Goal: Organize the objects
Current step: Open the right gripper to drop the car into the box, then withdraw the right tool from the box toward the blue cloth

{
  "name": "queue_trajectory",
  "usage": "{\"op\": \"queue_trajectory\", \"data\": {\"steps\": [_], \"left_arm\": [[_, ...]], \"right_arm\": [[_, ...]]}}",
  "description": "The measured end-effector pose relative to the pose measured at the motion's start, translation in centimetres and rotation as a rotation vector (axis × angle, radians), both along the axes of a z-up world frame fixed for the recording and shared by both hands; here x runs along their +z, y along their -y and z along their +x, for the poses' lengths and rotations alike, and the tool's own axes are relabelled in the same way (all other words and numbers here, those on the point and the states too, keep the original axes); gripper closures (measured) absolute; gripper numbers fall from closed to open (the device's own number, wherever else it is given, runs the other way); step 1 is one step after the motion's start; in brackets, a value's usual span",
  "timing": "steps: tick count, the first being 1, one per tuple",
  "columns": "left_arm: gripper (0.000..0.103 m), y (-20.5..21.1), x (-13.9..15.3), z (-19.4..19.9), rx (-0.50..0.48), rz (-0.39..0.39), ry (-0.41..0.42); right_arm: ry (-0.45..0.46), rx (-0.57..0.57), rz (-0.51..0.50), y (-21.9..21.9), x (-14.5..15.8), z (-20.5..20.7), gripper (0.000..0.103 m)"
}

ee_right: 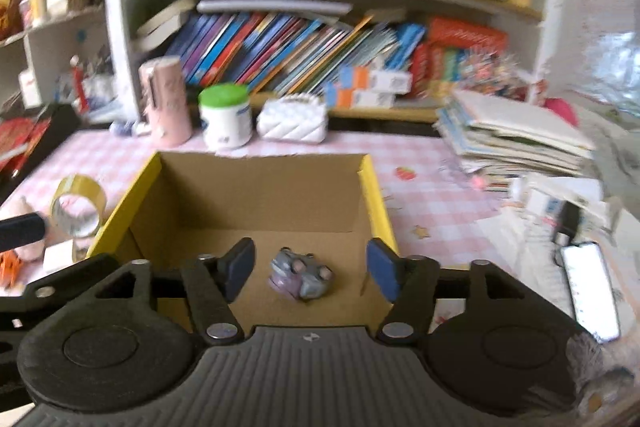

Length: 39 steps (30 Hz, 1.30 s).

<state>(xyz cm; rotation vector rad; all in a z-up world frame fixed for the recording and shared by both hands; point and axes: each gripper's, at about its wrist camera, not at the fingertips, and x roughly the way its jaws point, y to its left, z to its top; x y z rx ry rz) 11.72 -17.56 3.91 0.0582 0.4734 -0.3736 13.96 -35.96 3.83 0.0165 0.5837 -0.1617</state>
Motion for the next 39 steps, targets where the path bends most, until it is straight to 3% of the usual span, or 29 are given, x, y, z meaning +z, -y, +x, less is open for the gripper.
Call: {"op": "queue_trajectory", "data": {"steps": [5, 10, 27, 39], "left_arm": [[0.019, -2.3, -0.4, -2.4, 0.009, 0.005, -0.009], [0.018, -4.4, -1.5, -4.0, 0.018, 0.023, -0.049], [0.018, -12.2, -4.7, -8.0, 0.121, 0.060, -0.187], [0.018, -16.4, -5.2, -10.0, 0.163, 0.077, -0.218]], "right_arm": [[0.034, -0.079, 0.000, -1.3, 0.0, -3.9, 0.032], [-0.008, -0.110, 0.008, -3.4, -1.5, -6.9, 0.031], [-0.177, -0.037, 0.028, -11.8, -6.1, -11.0, 0.026], [-0.220, 0.047, 0.038, -17.1, -7.1, -12.1, 0.024]]}}
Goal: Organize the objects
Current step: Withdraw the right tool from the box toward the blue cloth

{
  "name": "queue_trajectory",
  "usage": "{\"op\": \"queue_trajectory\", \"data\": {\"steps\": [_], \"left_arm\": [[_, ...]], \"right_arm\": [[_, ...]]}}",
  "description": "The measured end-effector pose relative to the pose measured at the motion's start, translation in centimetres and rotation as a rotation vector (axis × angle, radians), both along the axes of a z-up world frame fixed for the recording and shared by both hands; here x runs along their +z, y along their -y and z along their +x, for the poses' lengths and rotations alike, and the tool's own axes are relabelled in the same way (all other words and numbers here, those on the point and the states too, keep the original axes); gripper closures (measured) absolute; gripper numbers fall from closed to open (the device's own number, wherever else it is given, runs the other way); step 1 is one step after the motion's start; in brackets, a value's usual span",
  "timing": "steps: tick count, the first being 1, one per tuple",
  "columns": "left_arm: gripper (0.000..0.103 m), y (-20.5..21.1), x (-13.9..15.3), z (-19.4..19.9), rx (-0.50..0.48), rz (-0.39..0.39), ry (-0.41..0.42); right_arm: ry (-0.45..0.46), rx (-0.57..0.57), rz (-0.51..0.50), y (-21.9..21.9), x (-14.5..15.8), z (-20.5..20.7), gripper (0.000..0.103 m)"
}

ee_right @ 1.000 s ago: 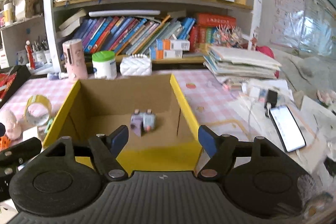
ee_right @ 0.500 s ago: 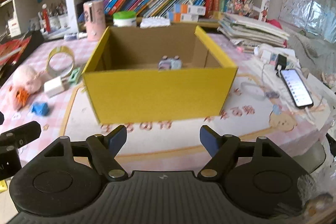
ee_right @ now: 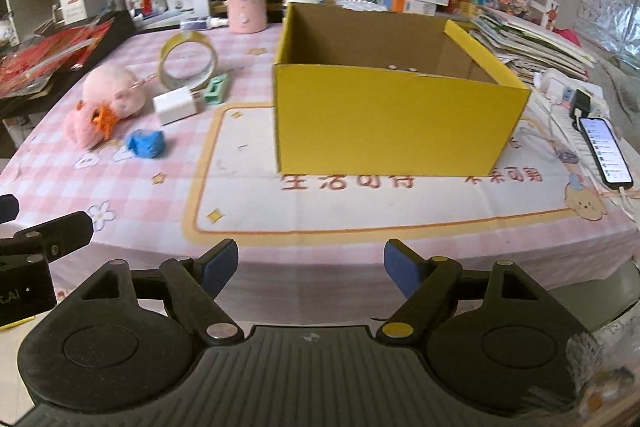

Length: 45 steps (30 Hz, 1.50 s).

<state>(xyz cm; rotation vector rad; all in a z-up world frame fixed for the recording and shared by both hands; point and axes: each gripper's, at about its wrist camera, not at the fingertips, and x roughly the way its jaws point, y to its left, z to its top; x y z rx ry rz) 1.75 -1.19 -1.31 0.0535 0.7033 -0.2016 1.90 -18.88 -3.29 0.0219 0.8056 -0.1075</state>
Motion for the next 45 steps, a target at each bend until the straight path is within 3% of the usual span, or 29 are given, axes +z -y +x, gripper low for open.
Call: {"op": "queue_trajectory", "data": {"steps": [13, 28, 45], "left_arm": [[0.012, -3.3, 0.1, -1.5, 0.045, 0.005, 0.008], [0.012, -6.1, 0.1, -1.8, 0.097, -0.009, 0.005], [0.012, -7.2, -0.4, 1.2, 0.161, -0.005, -0.010]], "right_arm": [[0.001, 0.054, 0.011, -3.5, 0.2, -0.8, 0.017], [0.005, 0.122, 0.000, -6.9, 0.4, -0.6, 0.017], [-0.009, 0.181, 0.005, -8.0, -0.1, 3.4, 0.017]]}}
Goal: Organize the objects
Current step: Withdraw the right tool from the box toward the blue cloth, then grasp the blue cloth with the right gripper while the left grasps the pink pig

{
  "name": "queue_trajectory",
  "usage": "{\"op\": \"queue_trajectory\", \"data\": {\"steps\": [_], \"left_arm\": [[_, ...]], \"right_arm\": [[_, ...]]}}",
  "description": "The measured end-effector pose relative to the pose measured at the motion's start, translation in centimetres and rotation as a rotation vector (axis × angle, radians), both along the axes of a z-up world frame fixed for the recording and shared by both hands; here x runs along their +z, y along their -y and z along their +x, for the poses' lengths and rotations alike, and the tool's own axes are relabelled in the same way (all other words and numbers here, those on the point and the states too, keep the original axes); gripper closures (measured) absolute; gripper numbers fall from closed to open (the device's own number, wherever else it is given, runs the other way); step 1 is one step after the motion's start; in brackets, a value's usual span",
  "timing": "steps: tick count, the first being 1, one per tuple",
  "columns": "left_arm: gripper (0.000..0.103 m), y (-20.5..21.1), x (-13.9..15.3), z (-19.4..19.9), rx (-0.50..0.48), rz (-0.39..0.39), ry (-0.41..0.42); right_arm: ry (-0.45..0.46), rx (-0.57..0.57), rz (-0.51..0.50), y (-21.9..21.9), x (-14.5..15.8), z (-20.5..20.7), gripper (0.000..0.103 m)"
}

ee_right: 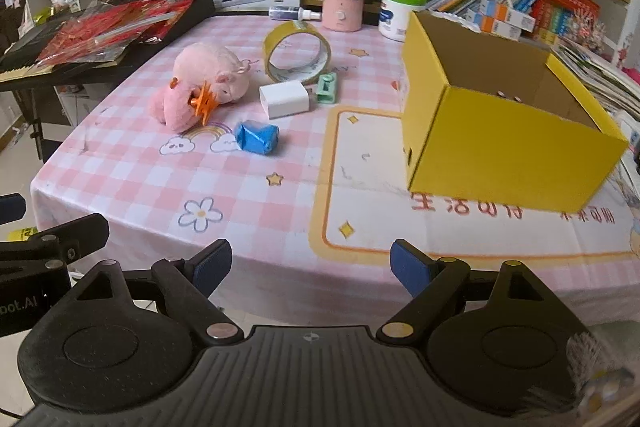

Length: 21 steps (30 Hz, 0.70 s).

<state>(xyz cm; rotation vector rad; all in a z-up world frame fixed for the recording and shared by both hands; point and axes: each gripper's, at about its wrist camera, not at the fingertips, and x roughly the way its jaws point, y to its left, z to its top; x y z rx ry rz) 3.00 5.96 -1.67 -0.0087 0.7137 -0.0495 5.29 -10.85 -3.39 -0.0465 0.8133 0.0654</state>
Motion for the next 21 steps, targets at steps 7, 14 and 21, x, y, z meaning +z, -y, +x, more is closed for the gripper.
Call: {"op": "queue_trajectory", "data": {"steps": [7, 14, 21], "left_arm": [[0.012, 0.0, 0.0, 2.5, 0.036, -0.001, 0.000], [0.012, 0.0, -0.5, 5.9, 0.085, -0.001, -0.022], [0.012, -0.2, -0.9, 8.9, 0.161, -0.006, -0.046]], "right_arm": [[0.004, 0.044, 0.004, -0.1, 0.1, 3.1, 0.017], [-0.004, 0.120, 0.006, -0.6, -0.3, 7.1, 0.020], [0.012, 0.263, -0.022, -1.6, -1.3, 10.4, 0.034]]}}
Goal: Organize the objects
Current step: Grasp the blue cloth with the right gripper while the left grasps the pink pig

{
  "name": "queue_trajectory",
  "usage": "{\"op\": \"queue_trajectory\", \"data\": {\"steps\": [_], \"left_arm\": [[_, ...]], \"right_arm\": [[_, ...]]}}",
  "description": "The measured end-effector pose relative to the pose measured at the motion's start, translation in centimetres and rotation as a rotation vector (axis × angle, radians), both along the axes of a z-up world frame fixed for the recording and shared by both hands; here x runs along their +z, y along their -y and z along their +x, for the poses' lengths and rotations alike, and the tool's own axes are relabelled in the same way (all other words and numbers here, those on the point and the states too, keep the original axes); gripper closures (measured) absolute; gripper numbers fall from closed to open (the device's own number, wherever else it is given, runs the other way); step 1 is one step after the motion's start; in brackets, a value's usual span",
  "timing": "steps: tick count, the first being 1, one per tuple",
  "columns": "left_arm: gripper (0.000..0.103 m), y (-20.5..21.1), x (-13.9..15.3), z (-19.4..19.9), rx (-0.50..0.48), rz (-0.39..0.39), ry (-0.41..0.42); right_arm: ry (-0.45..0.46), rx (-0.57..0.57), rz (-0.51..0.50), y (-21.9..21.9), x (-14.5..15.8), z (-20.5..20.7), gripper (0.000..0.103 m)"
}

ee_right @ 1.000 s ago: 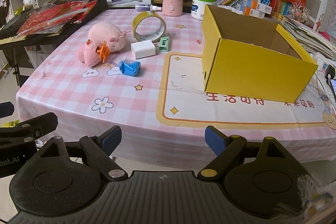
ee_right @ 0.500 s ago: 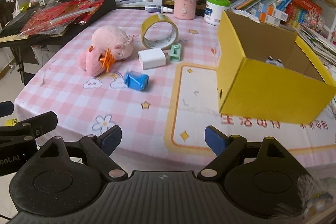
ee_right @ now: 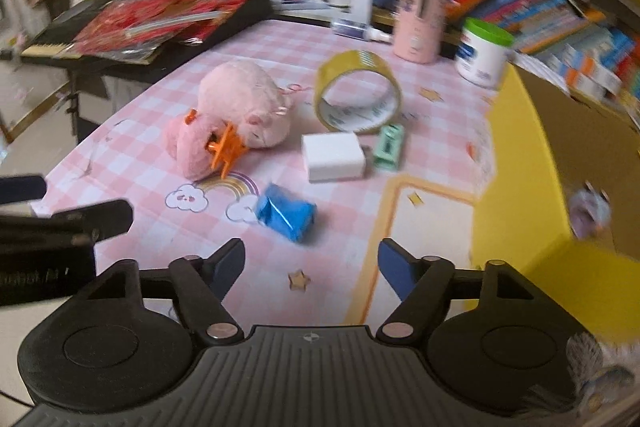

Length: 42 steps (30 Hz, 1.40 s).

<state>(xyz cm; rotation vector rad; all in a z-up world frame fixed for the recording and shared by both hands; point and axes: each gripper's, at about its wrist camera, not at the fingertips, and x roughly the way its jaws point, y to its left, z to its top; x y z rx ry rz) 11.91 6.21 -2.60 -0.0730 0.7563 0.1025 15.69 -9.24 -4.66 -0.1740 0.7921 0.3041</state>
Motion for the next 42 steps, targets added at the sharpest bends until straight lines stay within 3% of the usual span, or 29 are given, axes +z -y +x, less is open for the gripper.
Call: {"op": "queue_trajectory", "data": {"steps": [7, 18, 20, 24, 29, 34, 37, 42], "left_arm": [[0.012, -0.3, -0.3, 2.0, 0.047, 0.002, -0.016], [0.012, -0.4, -0.7, 5.7, 0.054, -0.026, -0.051], [0.012, -0.1, -0.9, 6.5, 0.047, -0.030, -0.059], [0.012, 0.6, -1.6, 8.1, 0.025, -0.044, -0.081], [0.011, 1.6, -2.8, 10.4, 0.003, -0.019, -0.110], [0.011, 1.5, -3.9, 12.4, 0.026, -0.042, -0.137], [0.011, 1.9, -5.0, 13.5, 0.024, 0.026, -0.179], [0.018, 1.1, -5.4, 14.0, 0.023, 0.001, -0.153]], "right_arm": [[-0.029, 0.130, 0.001, -1.1, -1.4, 2.8, 0.044], [-0.047, 0.270, -0.073, -2.6, -3.0, 5.6, 0.045], [-0.060, 0.289, -0.092, -2.7, -3.4, 6.1, 0.049], [-0.094, 0.337, -0.067, -2.2, -3.6, 6.7, 0.067], [-0.078, 0.351, -0.081, -1.6, -3.4, 7.0, 0.072], [-0.061, 0.328, -0.086, -0.7, -2.8, 7.8, 0.072], [-0.068, 0.325, -0.081, -0.3, -2.8, 8.1, 0.072], [-0.067, 0.335, -0.080, -0.1, -2.6, 8.2, 0.072]]}}
